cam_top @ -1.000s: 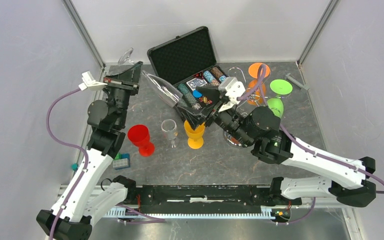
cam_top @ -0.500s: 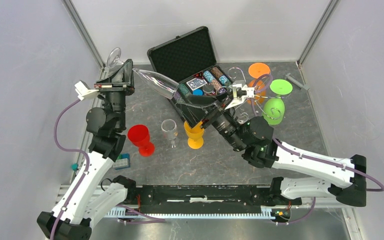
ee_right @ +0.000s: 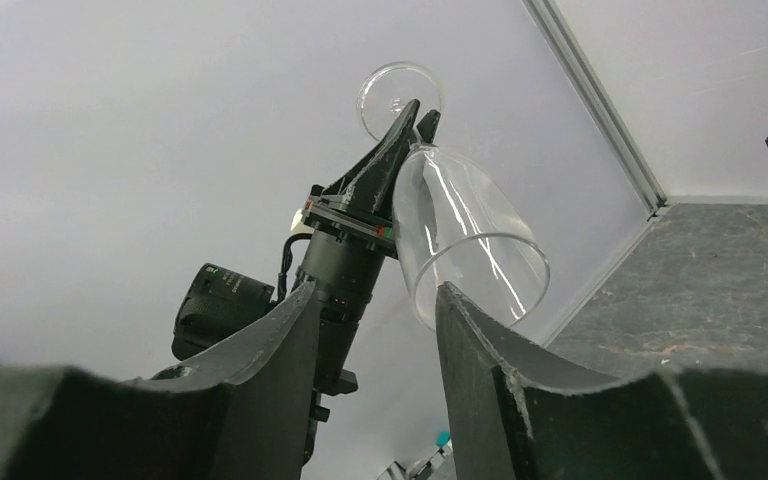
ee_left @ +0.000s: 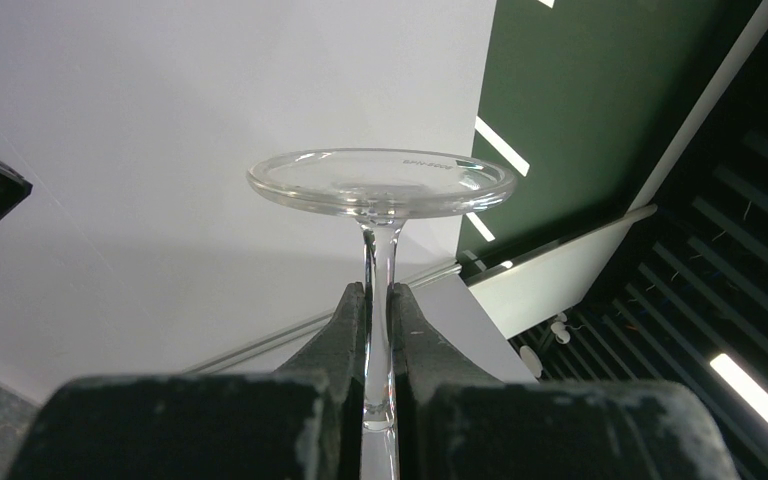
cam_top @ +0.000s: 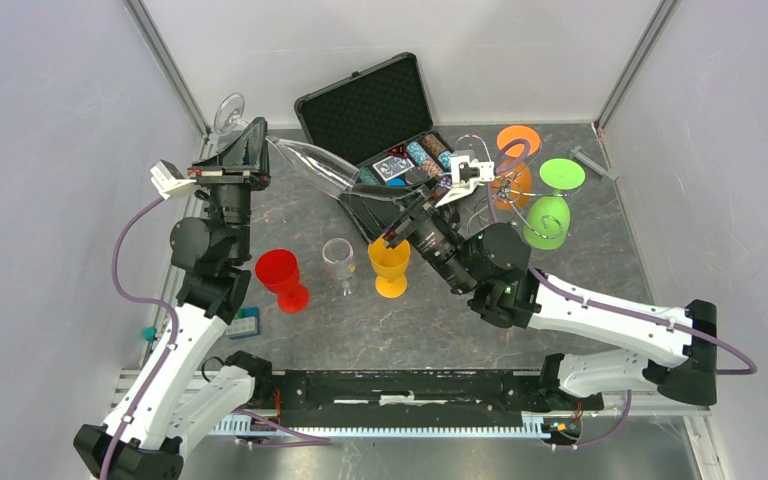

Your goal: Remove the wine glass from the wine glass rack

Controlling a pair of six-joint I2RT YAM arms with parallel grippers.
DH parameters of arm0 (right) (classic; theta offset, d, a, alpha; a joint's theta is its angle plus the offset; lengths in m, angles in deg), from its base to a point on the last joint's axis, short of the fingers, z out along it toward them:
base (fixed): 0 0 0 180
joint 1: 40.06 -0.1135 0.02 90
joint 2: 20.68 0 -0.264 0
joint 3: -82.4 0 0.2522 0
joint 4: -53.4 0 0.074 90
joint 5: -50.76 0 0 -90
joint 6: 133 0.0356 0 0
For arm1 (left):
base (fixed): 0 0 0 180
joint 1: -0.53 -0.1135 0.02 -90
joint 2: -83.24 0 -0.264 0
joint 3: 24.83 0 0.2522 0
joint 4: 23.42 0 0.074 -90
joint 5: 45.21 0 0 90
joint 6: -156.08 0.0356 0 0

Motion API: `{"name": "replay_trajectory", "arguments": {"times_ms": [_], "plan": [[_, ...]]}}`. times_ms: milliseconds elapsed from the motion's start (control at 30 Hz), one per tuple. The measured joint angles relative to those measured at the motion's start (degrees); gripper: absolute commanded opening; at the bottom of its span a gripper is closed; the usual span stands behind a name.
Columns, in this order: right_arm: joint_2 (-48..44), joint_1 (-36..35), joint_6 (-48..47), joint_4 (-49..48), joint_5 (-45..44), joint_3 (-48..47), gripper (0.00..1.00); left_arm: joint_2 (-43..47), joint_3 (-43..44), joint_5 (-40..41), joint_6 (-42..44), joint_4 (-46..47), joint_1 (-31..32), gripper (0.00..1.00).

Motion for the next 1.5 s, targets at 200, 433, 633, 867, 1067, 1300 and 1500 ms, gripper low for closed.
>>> {"name": "replay_trajectory", "arguments": {"times_ms": [200,433,633,867,1067,1300,1500], "plan": [[1.53,0.00,0.66,0.07,0.02,-1.40,0.49,-0.02,0.00,-1.42,-0.90,1.07,0.00,0.02],[3.96,0.17,0.83,0.33,0.28,-4.68,0.37,-0.04,0.00,-2.78,-1.03,2.99,-0.04,0.02],[5.49,0.50,1.75,1.14,0.61,-5.84,0.15,-0.07,-1.07,-3.61,-1.03,6.67,-0.04,0.02],[5.88,0.66,2.08,1.40,1.11,-6.38,0.00,0.02,-2.58,-3.52,-1.07,9.27,-0.11,0.24],[5.88,0.68,-1.31,1.29,1.22,-6.71,0.00,0.13,-2.69,-5.84,-0.68,9.84,-0.09,0.57],[5.92,1.01,-6.49,1.90,0.59,-7.26,0.00,2.58,-2.51,-9.79,4.90,7.54,-0.09,0.98],[4.59,1.36,-12.57,4.17,-1.62,-7.23,0.00,5.11,-0.85,-14.56,11.98,0.28,-0.07,1.00]]}}
